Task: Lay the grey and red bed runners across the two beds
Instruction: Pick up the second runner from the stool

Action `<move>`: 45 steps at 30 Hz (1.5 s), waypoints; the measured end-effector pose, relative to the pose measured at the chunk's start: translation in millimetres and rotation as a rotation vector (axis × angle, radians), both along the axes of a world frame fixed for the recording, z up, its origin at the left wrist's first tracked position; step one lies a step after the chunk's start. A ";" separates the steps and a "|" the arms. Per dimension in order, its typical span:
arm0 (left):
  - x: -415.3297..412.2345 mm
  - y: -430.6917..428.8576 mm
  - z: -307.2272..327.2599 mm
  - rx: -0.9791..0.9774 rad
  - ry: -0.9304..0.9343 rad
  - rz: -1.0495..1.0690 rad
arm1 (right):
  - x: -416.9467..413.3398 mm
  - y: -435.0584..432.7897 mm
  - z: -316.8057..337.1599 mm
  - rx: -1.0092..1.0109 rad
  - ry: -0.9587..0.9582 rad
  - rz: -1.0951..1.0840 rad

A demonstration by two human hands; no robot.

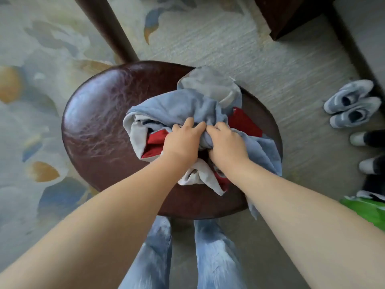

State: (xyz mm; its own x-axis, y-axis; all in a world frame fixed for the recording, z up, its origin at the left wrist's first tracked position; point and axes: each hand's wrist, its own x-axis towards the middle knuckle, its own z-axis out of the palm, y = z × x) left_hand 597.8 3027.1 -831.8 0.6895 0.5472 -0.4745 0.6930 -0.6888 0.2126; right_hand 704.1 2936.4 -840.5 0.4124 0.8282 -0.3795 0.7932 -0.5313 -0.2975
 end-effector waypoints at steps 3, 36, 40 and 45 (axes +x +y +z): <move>-13.0 20.8 56.3 -0.004 -0.065 0.029 | -7.3 21.0 58.6 0.064 -0.025 0.047; -471.0 -22.8 679.9 0.973 -0.047 0.999 | -433.4 152.1 691.2 0.924 -0.077 1.263; -549.4 -154.8 671.9 0.970 0.067 1.302 | -539.9 59.7 688.6 0.909 0.095 1.591; -613.7 -357.8 679.5 0.945 0.293 1.620 | -647.3 -110.6 696.1 0.924 0.314 1.926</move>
State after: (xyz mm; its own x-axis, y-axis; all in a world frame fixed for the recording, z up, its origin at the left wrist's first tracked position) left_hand -15.9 2669.2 -152.3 -0.7184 0.6095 0.3354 0.6411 0.7671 -0.0208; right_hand 56.7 2825.8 -144.4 -0.9170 -0.0284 0.3980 -0.0845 0.9887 -0.1240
